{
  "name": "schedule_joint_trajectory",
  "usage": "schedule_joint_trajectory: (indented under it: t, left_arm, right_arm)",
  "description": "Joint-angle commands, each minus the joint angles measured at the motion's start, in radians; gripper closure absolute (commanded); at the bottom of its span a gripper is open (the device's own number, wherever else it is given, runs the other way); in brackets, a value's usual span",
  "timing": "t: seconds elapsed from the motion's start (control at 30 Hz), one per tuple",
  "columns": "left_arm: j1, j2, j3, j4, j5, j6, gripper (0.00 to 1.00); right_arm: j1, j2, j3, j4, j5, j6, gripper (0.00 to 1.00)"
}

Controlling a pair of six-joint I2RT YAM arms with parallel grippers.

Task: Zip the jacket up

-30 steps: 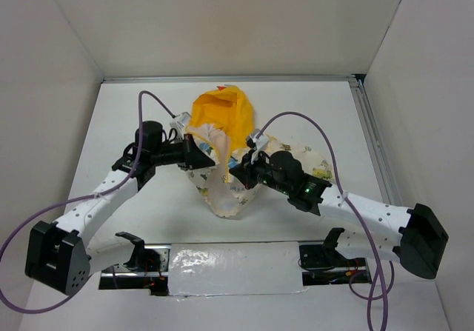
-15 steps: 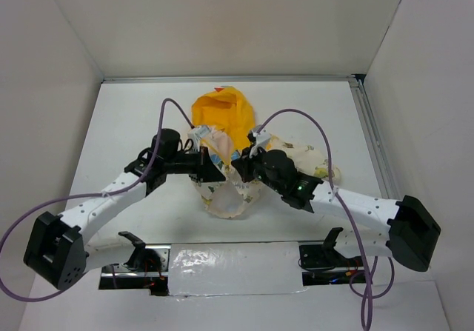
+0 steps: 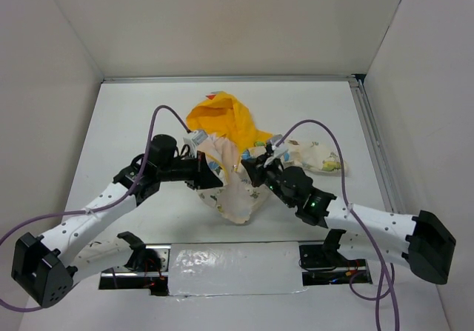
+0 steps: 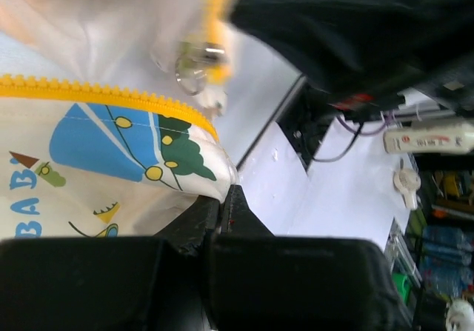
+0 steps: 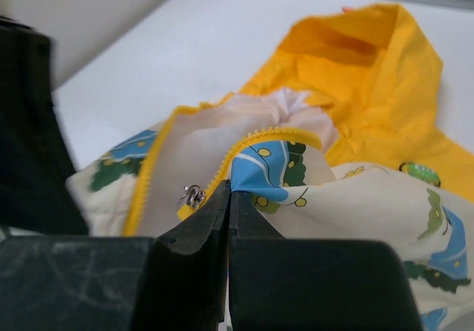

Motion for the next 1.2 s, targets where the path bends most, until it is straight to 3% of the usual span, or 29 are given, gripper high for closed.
schedule_joint_trajectory:
  t: [0.0, 0.17, 0.33, 0.6, 1.17]
  left_arm:
    - [0.038, 0.016, 0.097, 0.002, -0.056, 0.009, 1.0]
    - [0.086, 0.066, 0.195, 0.057, 0.001, 0.018, 1.0]
    - [0.095, 0.146, 0.307, 0.123, 0.067, 0.029, 1.0]
    - [0.098, 0.237, 0.361, 0.207, 0.2, 0.048, 1.0]
    - [0.129, 0.203, 0.182, 0.399, 0.395, 0.081, 1.0]
  right_arm:
    - [-0.018, -0.116, -0.006, 0.139, -0.095, -0.09, 1.0]
    - [-0.072, -0.25, -0.032, 0.095, -0.29, -0.144, 1.0]
    - [-0.112, -0.25, -0.001, 0.044, -0.332, -0.174, 1.0]
    - [-0.158, -0.201, 0.037, 0.058, -0.381, -0.17, 1.0]
    - [-0.215, -0.248, -0.003, 0.145, -0.468, -0.078, 1.0]
